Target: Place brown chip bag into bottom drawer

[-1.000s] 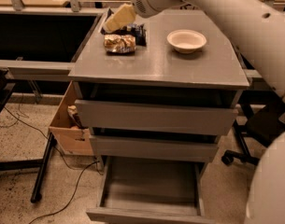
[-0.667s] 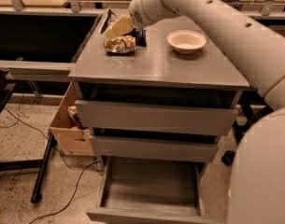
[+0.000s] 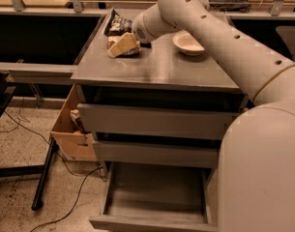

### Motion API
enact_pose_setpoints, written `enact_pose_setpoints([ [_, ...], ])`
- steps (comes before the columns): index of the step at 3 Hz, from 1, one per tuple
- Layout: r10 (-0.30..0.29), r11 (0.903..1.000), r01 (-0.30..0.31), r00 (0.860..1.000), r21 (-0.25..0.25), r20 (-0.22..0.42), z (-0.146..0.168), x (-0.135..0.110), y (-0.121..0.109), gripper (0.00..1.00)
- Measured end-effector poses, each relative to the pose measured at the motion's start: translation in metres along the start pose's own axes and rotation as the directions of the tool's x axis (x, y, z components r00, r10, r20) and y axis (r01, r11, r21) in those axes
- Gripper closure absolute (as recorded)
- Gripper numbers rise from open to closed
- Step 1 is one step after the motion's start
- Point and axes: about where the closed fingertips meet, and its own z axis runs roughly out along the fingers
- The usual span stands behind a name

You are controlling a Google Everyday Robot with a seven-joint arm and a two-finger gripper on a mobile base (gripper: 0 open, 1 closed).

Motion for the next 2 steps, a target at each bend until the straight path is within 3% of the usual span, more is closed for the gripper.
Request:
enact_pose_setpoints([
  [2,0.035,0.9993,-0.035,0.999,-0.013,-0.012,0.026,0.014,-0.004,0.0],
])
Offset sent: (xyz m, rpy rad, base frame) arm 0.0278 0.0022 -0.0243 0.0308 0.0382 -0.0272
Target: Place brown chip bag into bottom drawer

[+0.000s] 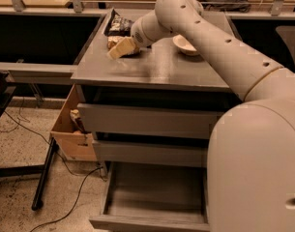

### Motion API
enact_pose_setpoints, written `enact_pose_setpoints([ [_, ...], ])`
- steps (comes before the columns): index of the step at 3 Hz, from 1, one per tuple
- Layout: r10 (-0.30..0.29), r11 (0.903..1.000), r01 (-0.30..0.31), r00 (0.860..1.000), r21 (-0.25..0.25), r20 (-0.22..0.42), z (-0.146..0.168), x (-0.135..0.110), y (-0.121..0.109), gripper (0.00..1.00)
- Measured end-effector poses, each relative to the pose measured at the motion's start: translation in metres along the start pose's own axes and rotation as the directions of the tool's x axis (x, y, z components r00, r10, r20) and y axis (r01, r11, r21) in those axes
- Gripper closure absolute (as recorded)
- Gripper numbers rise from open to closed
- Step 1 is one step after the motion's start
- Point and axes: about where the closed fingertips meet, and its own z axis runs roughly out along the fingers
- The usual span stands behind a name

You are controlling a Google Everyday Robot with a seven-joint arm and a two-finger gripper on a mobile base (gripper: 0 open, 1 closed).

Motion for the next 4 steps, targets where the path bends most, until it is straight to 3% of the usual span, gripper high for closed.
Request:
enact_pose_setpoints([
  [1,0.016,0.9998,-0.016,1.0,-0.009,0.008,0.005,0.001,-0.009,0.0],
  [3,0.055,0.9947,-0.054,0.998,-0.087,0.002,0.019,0.011,-0.012,0.0],
  [4,0.079,0.9889,-0.079,0.997,-0.126,-0.004,0.025,0.017,-0.008,0.18],
])
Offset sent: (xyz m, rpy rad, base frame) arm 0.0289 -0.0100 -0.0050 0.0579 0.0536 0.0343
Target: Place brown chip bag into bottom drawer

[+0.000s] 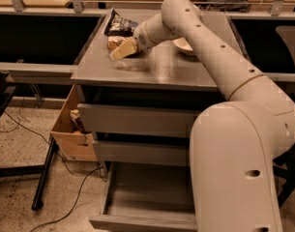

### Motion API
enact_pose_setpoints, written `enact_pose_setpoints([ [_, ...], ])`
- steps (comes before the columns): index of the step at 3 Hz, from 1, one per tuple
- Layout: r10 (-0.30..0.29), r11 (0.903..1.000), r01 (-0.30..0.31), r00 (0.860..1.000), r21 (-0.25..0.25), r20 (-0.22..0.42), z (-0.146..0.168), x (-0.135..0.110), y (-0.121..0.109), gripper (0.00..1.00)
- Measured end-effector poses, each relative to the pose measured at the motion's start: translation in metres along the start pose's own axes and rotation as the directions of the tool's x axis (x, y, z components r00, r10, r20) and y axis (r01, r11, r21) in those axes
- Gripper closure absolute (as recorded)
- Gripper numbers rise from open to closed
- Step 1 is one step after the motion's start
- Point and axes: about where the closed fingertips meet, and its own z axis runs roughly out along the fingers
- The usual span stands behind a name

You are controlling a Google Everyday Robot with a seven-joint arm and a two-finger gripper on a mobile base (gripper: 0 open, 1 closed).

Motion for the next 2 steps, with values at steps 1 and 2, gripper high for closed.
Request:
enact_pose_setpoints([
  [1,0.016,0.9996,-0.016,1.0,-0.024,0.002,0.0017,0.0044,0.0014,0.4],
  [2,0.023,0.9994,-0.023,1.0,-0.026,0.018,-0.0043,0.0057,0.001,0.63],
])
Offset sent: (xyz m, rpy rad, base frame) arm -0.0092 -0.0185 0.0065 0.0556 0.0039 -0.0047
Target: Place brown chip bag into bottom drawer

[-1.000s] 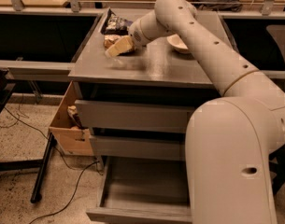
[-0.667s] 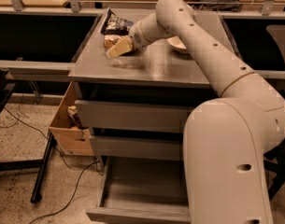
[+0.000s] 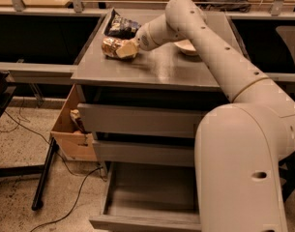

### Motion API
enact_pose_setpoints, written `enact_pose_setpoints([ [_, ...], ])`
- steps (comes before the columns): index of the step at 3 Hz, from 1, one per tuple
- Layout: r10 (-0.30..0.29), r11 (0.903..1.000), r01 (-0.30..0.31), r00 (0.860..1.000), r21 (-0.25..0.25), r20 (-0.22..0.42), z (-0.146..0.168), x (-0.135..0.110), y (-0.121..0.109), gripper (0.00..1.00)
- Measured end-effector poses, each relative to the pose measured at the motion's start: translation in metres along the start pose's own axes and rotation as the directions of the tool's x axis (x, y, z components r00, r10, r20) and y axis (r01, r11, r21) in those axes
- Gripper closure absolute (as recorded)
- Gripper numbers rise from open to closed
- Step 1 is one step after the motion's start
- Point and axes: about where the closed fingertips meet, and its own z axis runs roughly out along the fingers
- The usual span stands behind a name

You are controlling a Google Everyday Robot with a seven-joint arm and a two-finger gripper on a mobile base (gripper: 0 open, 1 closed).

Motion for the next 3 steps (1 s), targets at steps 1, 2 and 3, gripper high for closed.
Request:
enact_pose_setpoints([
  [1,-0.007,0.9991,0.005,0.999,0.041,0.04,-0.029,0.0,-0.002,0.87],
  [2,-0.042,0.9963,0.036,0.996,0.079,0.083,-0.07,0.005,0.011,1.0],
  [3,-0.096,0.9908,0.084,0.989,0.106,0.113,-0.113,0.018,0.034,1.0],
])
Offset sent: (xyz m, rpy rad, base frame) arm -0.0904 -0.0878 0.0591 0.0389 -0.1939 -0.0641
